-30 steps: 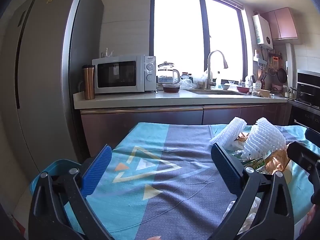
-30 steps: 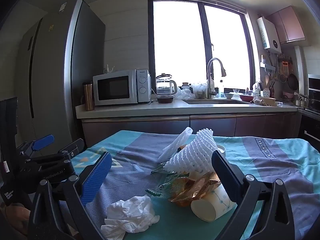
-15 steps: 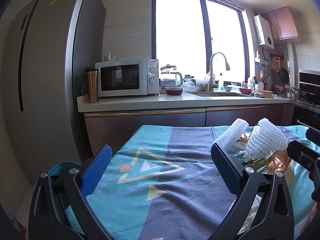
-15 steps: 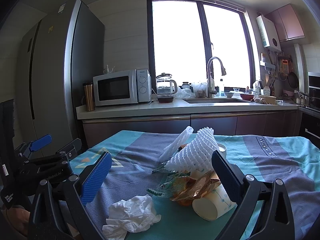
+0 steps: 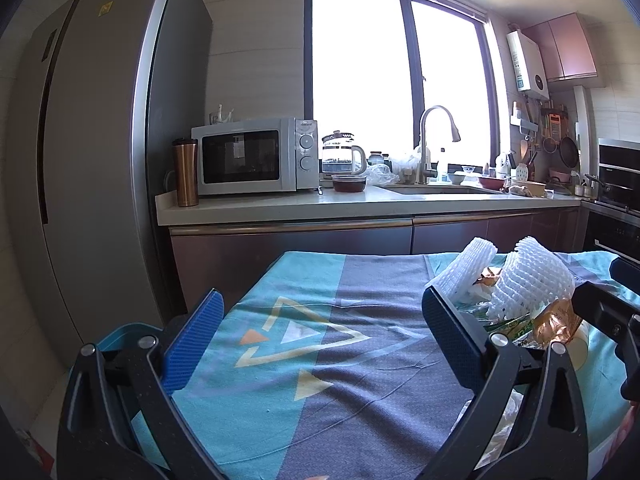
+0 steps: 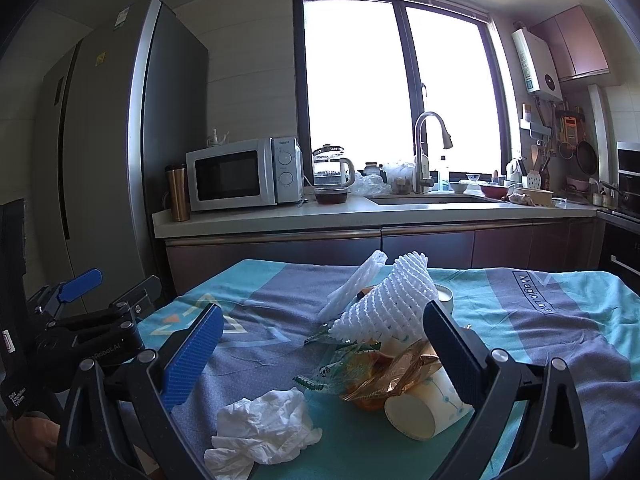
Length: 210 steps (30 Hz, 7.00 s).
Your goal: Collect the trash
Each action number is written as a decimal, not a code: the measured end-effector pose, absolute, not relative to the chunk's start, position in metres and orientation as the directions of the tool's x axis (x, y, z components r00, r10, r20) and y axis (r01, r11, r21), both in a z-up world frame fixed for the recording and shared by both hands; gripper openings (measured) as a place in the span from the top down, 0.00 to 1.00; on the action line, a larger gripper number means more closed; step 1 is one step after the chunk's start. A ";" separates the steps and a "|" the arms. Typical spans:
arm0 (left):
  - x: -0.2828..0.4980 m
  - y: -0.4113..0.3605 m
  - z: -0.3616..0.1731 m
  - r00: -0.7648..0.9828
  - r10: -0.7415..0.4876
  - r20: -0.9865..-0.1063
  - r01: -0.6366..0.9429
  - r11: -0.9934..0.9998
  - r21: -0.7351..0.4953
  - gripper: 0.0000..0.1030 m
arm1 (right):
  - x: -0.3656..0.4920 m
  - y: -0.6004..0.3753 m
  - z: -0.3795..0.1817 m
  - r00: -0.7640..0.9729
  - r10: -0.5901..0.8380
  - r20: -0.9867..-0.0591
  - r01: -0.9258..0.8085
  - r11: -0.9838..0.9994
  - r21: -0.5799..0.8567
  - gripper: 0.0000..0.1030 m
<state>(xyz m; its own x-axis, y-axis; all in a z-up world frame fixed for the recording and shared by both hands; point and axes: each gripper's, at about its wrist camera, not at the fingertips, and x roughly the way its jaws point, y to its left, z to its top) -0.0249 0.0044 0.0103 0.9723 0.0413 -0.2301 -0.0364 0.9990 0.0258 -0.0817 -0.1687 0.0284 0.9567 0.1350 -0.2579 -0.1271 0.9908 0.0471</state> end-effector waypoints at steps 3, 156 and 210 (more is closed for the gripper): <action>-0.025 0.004 0.010 0.972 0.041 -0.230 -0.036 0.999 0.027 0.05 | -0.082 -0.169 0.028 0.956 0.137 -0.258 -0.129 0.990 0.049 0.06; 0.036 0.308 -0.101 0.718 0.133 -0.683 -0.266 0.959 -0.093 0.88 | 0.096 0.163 -0.032 0.249 0.670 -0.699 -0.685 0.632 0.362 0.87; 0.045 -0.050 -0.070 0.560 -0.536 -0.632 0.523 0.820 -0.232 0.39 | -0.040 -0.255 0.035 0.865 0.170 -0.472 -0.061 0.970 0.237 0.52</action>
